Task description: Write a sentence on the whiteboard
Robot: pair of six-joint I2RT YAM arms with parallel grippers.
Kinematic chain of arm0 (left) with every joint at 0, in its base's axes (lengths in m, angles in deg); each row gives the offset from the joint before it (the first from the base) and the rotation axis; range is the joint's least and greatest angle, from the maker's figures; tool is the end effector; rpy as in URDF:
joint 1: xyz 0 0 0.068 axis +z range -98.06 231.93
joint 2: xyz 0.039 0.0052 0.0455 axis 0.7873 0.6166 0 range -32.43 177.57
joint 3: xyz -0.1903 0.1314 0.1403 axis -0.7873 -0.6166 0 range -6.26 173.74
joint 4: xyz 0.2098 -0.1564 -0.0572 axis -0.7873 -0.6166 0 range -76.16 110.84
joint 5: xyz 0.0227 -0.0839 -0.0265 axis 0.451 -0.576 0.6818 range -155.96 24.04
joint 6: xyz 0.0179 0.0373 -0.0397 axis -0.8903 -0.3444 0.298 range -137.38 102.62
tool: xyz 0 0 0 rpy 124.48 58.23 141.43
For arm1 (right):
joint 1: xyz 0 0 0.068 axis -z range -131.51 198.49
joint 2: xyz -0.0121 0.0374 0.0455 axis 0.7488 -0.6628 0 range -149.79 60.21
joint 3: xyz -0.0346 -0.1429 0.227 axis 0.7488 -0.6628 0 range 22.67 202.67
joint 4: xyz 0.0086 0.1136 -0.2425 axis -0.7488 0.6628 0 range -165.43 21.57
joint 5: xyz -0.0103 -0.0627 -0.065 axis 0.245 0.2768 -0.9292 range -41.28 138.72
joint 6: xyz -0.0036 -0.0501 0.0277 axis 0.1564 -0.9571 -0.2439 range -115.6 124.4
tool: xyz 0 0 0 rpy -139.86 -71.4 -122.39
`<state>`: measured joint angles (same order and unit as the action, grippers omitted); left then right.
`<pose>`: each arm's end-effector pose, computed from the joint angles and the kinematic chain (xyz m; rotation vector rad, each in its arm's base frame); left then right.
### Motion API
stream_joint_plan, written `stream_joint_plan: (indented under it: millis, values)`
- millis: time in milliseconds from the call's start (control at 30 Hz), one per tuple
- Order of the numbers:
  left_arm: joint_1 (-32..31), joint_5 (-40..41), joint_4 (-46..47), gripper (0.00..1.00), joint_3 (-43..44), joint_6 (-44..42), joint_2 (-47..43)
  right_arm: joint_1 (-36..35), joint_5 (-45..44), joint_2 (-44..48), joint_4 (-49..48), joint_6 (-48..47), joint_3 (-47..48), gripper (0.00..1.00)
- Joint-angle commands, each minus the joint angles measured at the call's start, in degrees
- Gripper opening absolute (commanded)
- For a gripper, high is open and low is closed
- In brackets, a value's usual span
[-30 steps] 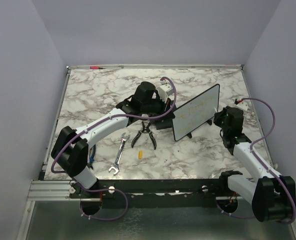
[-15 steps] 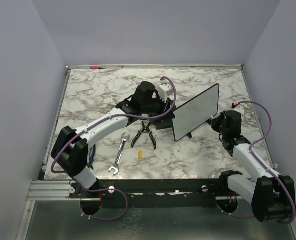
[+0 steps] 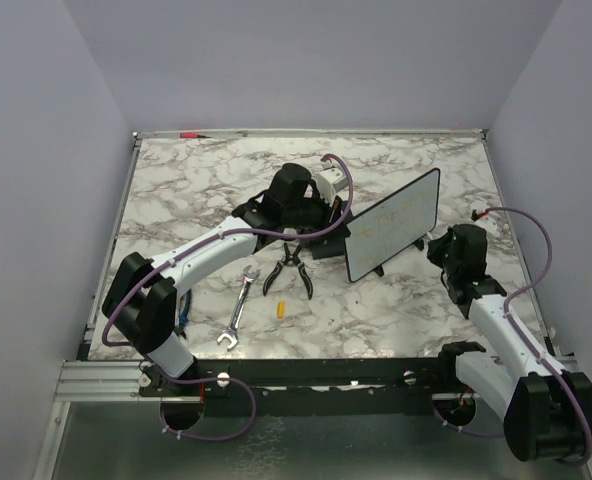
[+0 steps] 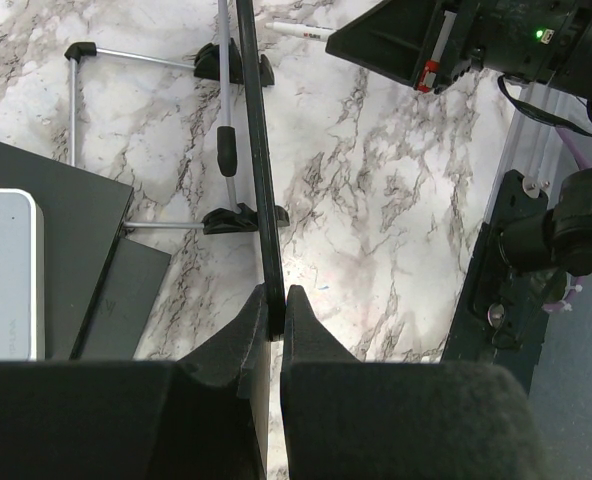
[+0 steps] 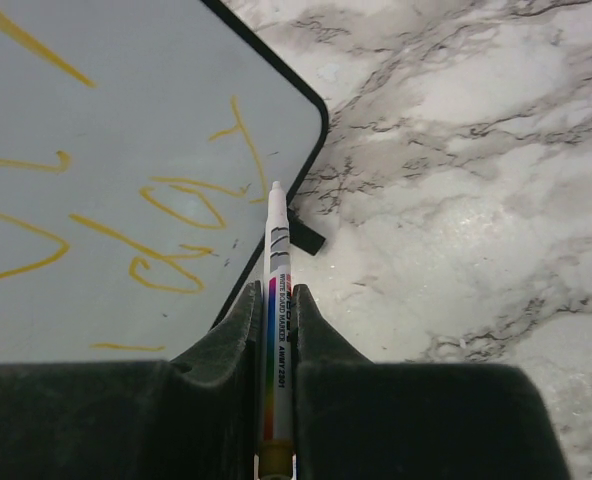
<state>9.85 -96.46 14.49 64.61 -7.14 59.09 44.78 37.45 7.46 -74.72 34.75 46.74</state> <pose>0.2688 -0.2705 0.2929 0.9255 1.9482 -1.0951 0.2107 0.0058 0.1976 0.5939 1.9900 0.1595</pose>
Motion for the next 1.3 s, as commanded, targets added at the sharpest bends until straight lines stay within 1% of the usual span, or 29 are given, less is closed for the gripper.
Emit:
stream_joint_plan:
  millis: [0,100,167,400,1267]
  values:
    - [-1.07,-3.34,-1.79,0.0,1.11,0.09,-0.37,2.33,-3.91,-1.48,3.63,0.63,1.69,0.01]
    - [-1.11,-3.25,-1.84,0.0,1.11,0.05,-0.51,4.85,1.4,-2.43,0.18,0.67,0.38,0.01]
    - [-1.09,-3.17,-1.9,0.0,1.11,0.11,-0.49,5.1,3.37,-2.55,-3.09,0.81,-0.51,0.01]
    - [-1.09,-3.15,-1.84,0.0,1.11,-0.03,-0.58,6.02,4.39,-3.41,-6.31,0.76,-0.8,0.01]
    - [-1.08,-3.34,-1.83,0.0,1.11,0.01,-0.43,7.57,7.64,-8.39,-11.03,0.33,-0.08,0.01]
